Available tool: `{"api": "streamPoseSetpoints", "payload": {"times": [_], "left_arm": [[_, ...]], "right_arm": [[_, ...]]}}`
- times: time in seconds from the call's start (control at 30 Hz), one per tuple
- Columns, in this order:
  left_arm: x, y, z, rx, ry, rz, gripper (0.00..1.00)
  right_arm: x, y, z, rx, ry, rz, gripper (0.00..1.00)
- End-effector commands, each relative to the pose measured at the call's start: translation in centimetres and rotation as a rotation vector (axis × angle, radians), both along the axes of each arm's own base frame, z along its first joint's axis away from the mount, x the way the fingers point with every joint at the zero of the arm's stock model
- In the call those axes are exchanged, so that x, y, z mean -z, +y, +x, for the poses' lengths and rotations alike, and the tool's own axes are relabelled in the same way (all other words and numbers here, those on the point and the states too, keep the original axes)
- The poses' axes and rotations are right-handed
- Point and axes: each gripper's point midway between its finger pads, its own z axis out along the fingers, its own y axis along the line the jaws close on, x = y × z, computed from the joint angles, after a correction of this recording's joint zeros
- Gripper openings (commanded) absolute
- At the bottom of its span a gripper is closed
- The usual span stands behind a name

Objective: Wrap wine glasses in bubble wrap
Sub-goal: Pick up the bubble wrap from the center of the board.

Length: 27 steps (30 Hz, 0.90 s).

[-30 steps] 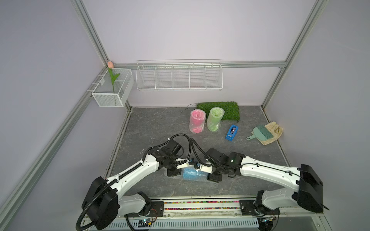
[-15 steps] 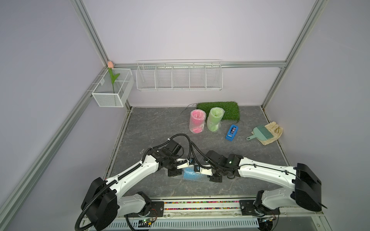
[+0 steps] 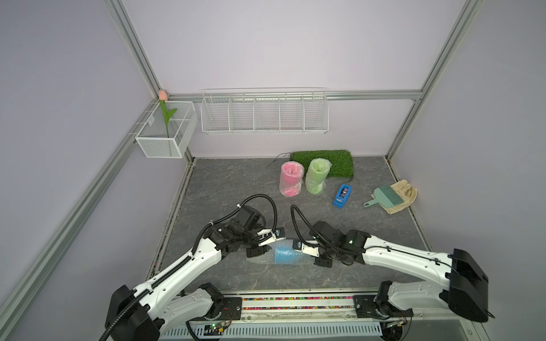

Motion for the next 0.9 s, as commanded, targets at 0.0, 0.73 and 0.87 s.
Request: {"api": "streamPoseSetpoints", "payload": {"times": [0.0, 0.73, 0.87], "left_arm": [[-2.9, -0.6, 0.2, -0.012, -0.069, -0.100, 0.54], [-14.5, 5.2, -4.2, -0.143, -0.344, -0.415, 0.99], [-16.1, 5.4, -4.7, -0.144, -0.384, -0.487, 0.99]], "right_arm": [[-1.8, 0.3, 1.0, 0.036, -0.061, 0.091, 0.07], [-11.6, -2.3, 1.6, 0.105, -0.344, 0.455, 0.07], [-13.1, -2.5, 0.7, 0.077, -0.354, 0.511, 0.07]]}}
